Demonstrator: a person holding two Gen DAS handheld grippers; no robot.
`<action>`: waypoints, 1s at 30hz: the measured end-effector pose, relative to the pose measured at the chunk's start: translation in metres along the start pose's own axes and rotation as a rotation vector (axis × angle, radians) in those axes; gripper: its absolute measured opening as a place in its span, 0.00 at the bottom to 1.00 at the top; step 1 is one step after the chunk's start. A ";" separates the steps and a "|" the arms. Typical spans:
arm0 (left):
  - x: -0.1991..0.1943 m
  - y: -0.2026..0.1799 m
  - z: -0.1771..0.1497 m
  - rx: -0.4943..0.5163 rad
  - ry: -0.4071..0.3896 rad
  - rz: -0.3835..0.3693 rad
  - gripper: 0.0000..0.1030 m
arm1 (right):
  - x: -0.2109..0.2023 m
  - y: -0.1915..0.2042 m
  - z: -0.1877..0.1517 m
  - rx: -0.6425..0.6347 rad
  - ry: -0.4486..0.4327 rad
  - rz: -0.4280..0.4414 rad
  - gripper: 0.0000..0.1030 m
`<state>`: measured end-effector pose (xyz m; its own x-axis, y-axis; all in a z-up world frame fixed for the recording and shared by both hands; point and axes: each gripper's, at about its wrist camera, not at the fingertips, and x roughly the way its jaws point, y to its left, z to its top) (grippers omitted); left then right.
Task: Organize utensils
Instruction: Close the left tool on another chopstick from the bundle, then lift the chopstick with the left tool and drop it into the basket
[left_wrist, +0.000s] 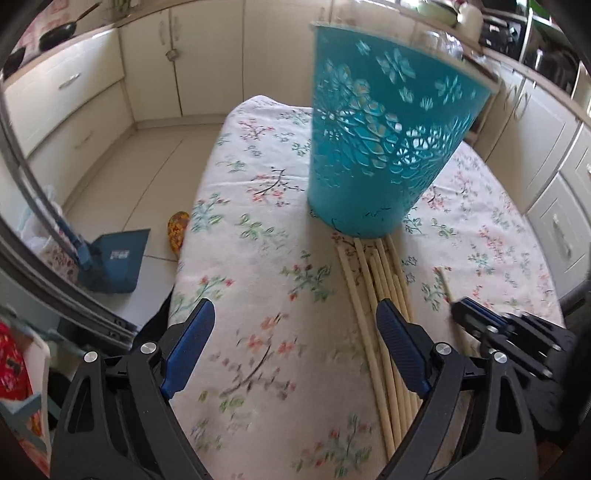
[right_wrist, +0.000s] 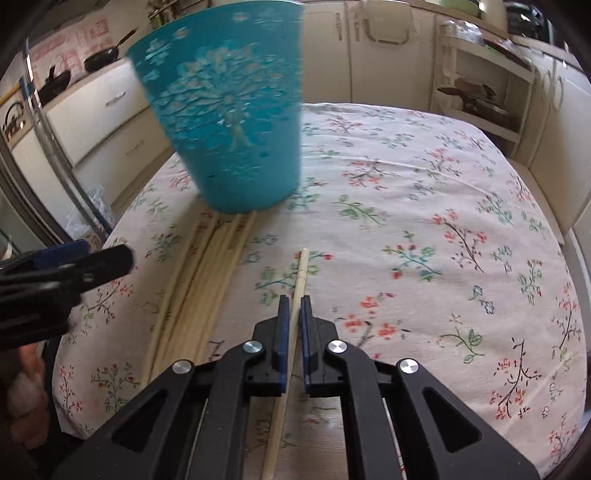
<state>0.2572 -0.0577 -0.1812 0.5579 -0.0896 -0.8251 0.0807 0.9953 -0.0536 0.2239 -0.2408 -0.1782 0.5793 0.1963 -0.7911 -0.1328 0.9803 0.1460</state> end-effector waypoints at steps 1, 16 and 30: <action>0.006 -0.004 0.002 0.011 0.006 0.016 0.82 | 0.000 -0.003 -0.001 0.013 -0.007 0.011 0.06; 0.033 -0.034 0.007 0.094 0.039 0.046 0.34 | -0.002 -0.003 -0.002 0.016 -0.023 0.033 0.07; 0.004 -0.016 0.004 0.072 0.068 -0.157 0.05 | -0.002 -0.006 -0.003 0.032 -0.032 0.050 0.07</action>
<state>0.2615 -0.0744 -0.1813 0.4769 -0.2391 -0.8458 0.2225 0.9638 -0.1470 0.2213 -0.2470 -0.1790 0.5977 0.2456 -0.7632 -0.1373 0.9692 0.2043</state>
